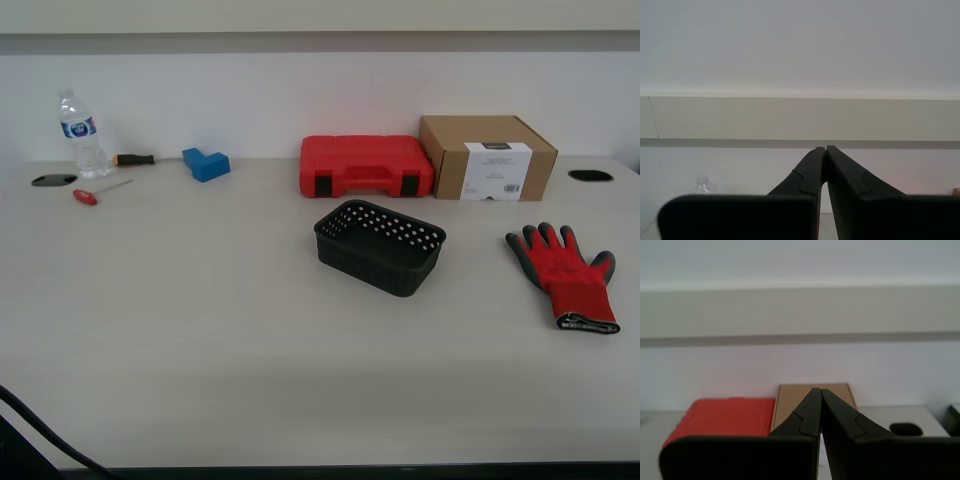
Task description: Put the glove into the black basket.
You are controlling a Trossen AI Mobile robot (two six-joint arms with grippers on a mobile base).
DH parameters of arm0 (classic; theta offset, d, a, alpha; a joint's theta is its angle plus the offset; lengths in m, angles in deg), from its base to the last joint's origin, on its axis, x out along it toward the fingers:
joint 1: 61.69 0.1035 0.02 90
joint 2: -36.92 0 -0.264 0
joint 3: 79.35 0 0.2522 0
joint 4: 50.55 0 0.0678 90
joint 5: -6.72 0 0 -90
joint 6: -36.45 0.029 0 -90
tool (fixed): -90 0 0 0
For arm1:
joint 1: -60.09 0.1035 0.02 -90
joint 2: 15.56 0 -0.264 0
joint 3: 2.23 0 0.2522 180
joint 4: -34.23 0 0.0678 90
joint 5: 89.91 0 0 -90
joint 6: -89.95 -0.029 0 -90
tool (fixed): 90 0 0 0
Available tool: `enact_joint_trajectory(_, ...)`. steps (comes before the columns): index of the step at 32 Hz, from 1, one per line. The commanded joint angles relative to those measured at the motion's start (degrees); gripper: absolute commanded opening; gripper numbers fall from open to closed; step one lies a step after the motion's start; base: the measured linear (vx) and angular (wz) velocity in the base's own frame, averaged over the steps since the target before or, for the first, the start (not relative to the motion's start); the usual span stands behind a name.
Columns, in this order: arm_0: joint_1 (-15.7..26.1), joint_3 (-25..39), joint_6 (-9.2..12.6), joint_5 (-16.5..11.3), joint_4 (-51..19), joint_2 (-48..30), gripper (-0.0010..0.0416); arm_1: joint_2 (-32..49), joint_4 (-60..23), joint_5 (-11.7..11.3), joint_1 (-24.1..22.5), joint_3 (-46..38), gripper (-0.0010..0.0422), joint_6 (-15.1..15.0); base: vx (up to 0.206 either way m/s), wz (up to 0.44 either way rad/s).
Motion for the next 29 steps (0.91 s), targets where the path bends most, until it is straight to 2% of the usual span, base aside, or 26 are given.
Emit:
enact_joint_trajectory(1, -0.1, 0.0, 2.2, 2.0, -4.3, -6.8, 0.0001, 0.0, 0.2, -0.1, 0.0, 0.0, 0.0000, 0.0, 0.000, 0.000)
enact_joint_trajectory(4, -0.4, 0.1, 2.5, 2.2, -5.6, -13.6, 0.0001, 0.0, 0.2, -0.2, 0.0, 0.0, 0.0000, 0.0, 0.000, 0.000)
enact_joint_trajectory(7, -0.5, 3.0, 2.5, 5.1, -14.3, -20.6, 0.0001, 0.0, 0.2, -0.2, 0.0, 0.0, 0.0000, 0.0, 0.000, 0.000)
enact_joint_trajectory(8, -0.5, 6.1, 2.2, 8.2, -20.9, -25.2, 0.0001, 0.0, 0.2, -0.2, 0.0, 0.0, 0.0000, 0.0, 0.000, 0.000)
enact_joint_trajectory(11, -0.5, 10.0, 1.6, 10.0, -27.4, -30.4, 0.0001, 0.0, 0.2, -0.2, 0.0, -0.2, 0.0000, 0.0, 0.000, 0.000)
enact_joint_trajectory(14, -0.5, 13.8, -4.0, 10.8, -27.7, -36.3, 0.0001, 0.0, 0.2, -0.2, 0.0, -0.1, 0.0000, 0.0, 0.000, 0.000)
enact_joint_trajectory(16, -0.5, 15.5, -5.6, 11.4, -27.7, -39.0, 0.0001, 0.0, 0.2, -0.2, 0.0, -0.1, 0.0000, 0.0, 0.000, 0.000)
enact_joint_trajectory(17, -0.5, 17.0, -5.7, 13.5, -27.7, -42.4, 0.0001, 0.0, 0.2, -0.2, 0.0, -0.1, 0.0000, 0.0, 0.000, 0.000)
enact_joint_trajectory(18, -0.5, 18.3, -5.9, 14.3, -27.7, -45.3, 0.0001, 0.0, 0.2, -0.2, 0.0, -0.1, 0.0000, 0.0, 0.000, 0.000)
enact_joint_trajectory(22, -0.9, 23.7, -5.2, 13.4, -27.7, -54.6, 0.0001, 0.0, 0.2, -0.2, 0.0, -0.1, 0.0000, 0.0, 0.000, 0.000)
enact_joint_trajectory(26, -0.9, 28.4, -5.9, 13.4, -31.2, -61.0, 0.0001, 0.0, 0.2, -0.2, 0.0, 0.0, 0.0000, 0.0, 0.000, 0.000)
enact_joint_trajectory(27, -0.9, 28.7, -6.1, 13.4, -31.3, -61.6, 0.0001, 0.0, 0.2, -0.2, 0.0, 0.0, 0.0000, 0.0, 0.000, 0.000)
enact_joint_trajectory(28, -1.0, 29.1, -7.4, 13.2, -31.5, -62.4, 0.0001, 0.0, 0.2, -0.2, 0.0, 0.0, 0.0000, 0.0, 0.000, 0.000)
enact_joint_trajectory(29, -1.0, 29.2, -7.8, 11.4, -31.5, -62.8, 0.0001, 0.0, 0.2, -0.2, 0.0, 0.0, 0.0000, 0.0, 0.000, 0.000)
